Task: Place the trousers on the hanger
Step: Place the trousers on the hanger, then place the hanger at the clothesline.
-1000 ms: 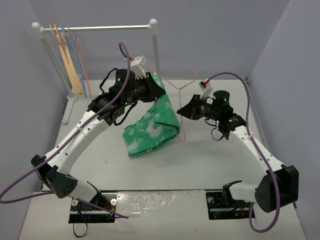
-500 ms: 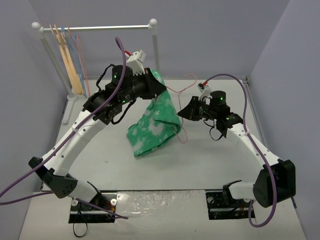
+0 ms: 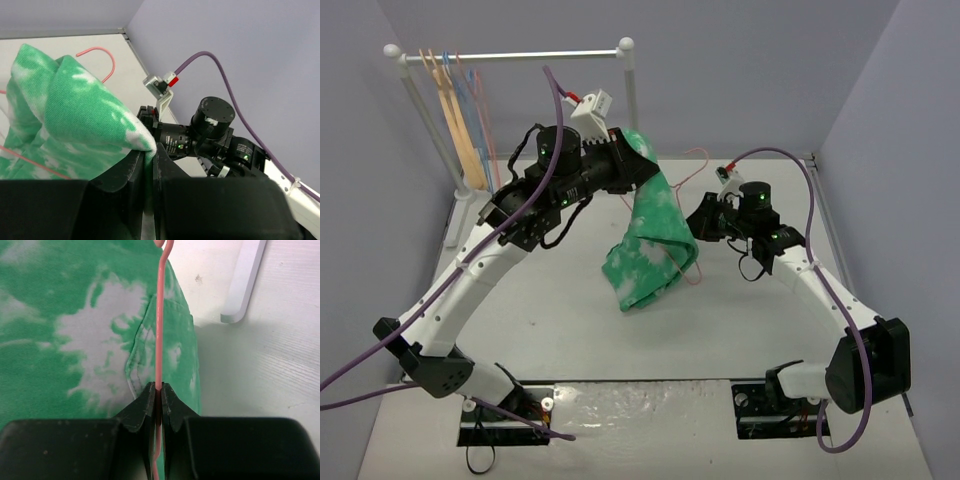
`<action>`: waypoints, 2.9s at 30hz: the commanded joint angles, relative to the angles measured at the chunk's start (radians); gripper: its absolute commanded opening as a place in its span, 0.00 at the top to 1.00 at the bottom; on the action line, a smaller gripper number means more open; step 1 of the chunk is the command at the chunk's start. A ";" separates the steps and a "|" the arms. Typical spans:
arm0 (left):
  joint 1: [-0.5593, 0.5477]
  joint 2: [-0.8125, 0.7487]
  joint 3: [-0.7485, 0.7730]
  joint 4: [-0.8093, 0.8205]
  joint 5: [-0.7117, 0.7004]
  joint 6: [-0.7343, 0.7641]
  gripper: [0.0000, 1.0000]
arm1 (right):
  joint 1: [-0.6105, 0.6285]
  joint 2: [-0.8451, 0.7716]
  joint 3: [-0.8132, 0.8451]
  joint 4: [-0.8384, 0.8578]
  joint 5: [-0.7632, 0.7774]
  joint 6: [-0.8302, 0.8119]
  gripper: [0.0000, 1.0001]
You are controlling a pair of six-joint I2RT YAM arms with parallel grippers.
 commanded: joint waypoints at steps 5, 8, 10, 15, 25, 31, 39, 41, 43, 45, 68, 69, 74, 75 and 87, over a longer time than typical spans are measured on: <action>-0.004 -0.140 -0.075 0.122 -0.038 0.022 1.00 | -0.010 -0.034 0.118 -0.042 0.059 -0.091 1.00; -0.004 -0.164 -0.105 0.120 -0.055 0.025 1.00 | -0.013 -0.038 0.133 -0.055 0.069 -0.102 1.00; -0.005 -0.193 -0.144 0.135 -0.065 0.019 1.00 | -0.013 -0.042 0.140 -0.063 0.084 -0.114 1.00; 0.002 -0.273 -0.259 0.150 -0.108 0.005 1.00 | -0.013 -0.052 0.141 -0.077 0.116 -0.151 1.00; 0.026 -0.493 -0.682 0.215 -0.207 -0.072 1.00 | -0.015 -0.102 0.162 -0.144 0.196 -0.224 1.00; 0.067 -0.583 -0.832 0.184 -0.273 -0.107 1.00 | -0.015 -0.110 0.189 -0.182 0.229 -0.248 1.00; 0.144 -0.654 -1.015 0.178 -0.270 -0.180 1.00 | -0.013 -0.151 0.248 -0.212 0.253 -0.283 1.00; 0.149 -0.664 -1.087 0.202 -0.258 -0.205 1.00 | -0.013 -0.156 0.269 -0.213 0.238 -0.290 1.00; 0.148 -0.666 -1.155 0.249 -0.255 -0.230 1.00 | -0.012 -0.164 0.281 -0.213 0.225 -0.292 1.00; 0.148 -0.659 -1.243 0.292 -0.260 -0.261 1.00 | -0.010 -0.168 0.299 -0.213 0.205 -0.294 1.00; 0.153 -0.412 -1.149 0.545 -0.277 -0.226 0.37 | 0.082 -0.134 0.443 -0.283 0.240 -0.345 1.00; 0.151 -0.421 -1.105 0.511 -0.278 -0.221 0.37 | 0.091 -0.131 0.445 -0.282 0.243 -0.348 1.00; 0.142 -0.418 -0.867 0.440 -0.243 -0.241 0.36 | 0.139 -0.116 0.419 -0.273 0.272 -0.357 1.00; 0.142 -0.408 -0.865 0.439 -0.242 -0.253 0.36 | 0.140 -0.116 0.419 -0.267 0.272 -0.357 1.00; 0.026 -0.115 -0.339 0.201 -0.234 -0.397 0.36 | 0.332 -0.131 0.278 -0.104 0.432 -0.325 1.00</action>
